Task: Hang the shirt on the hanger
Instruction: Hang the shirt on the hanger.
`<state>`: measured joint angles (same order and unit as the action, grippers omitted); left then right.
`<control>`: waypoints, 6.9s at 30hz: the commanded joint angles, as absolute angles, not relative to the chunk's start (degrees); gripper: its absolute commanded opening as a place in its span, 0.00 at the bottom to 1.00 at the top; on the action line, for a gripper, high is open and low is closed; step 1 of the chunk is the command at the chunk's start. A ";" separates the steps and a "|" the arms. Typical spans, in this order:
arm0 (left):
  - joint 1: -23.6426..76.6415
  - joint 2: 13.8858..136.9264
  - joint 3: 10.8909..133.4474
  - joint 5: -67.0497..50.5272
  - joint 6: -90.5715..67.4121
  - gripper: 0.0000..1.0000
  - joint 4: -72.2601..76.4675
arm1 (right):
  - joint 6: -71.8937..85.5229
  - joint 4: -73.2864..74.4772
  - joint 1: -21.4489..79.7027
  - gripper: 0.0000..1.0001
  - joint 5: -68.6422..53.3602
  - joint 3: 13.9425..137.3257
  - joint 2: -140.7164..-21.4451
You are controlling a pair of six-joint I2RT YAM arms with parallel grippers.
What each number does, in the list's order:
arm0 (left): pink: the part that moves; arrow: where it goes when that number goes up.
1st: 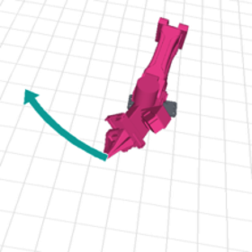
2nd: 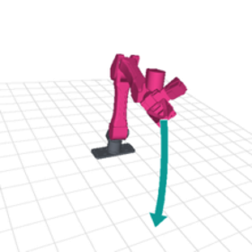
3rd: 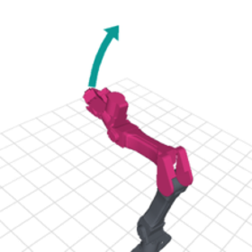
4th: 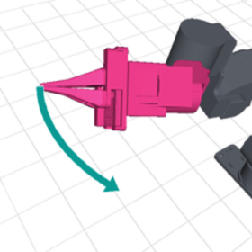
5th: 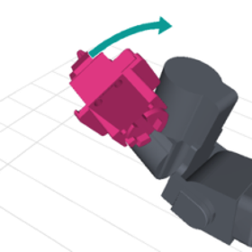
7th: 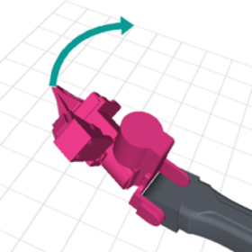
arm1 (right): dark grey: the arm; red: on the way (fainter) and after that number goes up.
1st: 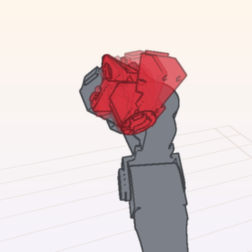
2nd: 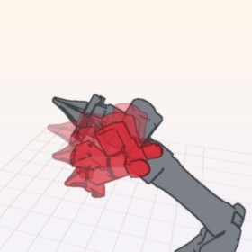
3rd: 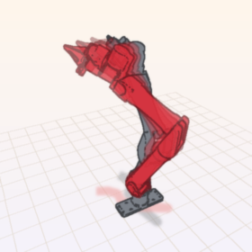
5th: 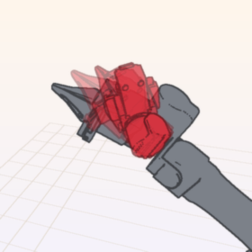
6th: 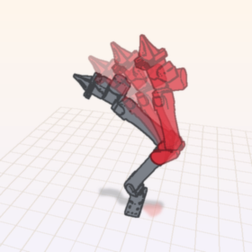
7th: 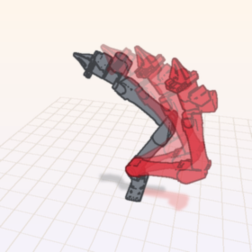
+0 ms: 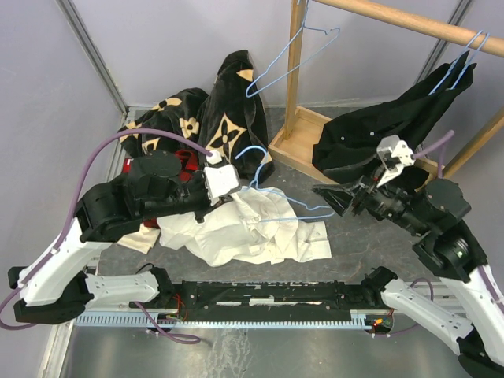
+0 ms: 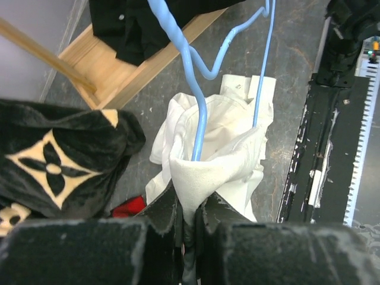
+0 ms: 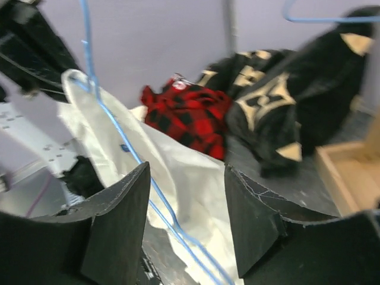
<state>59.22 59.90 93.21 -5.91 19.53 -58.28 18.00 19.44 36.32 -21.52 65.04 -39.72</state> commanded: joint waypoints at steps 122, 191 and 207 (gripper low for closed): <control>59.20 51.97 82.79 13.26 -5.09 0.03 -49.42 | 41.35 -8.44 23.51 0.00 1.30 41.97 -56.83; 59.19 56.14 80.56 -5.84 0.26 0.03 -46.76 | 7.93 25.99 24.23 0.72 -58.52 74.87 -53.86; 59.19 56.16 82.03 -7.94 0.88 0.03 -46.93 | -4.70 36.11 32.47 0.69 -48.79 72.89 -59.57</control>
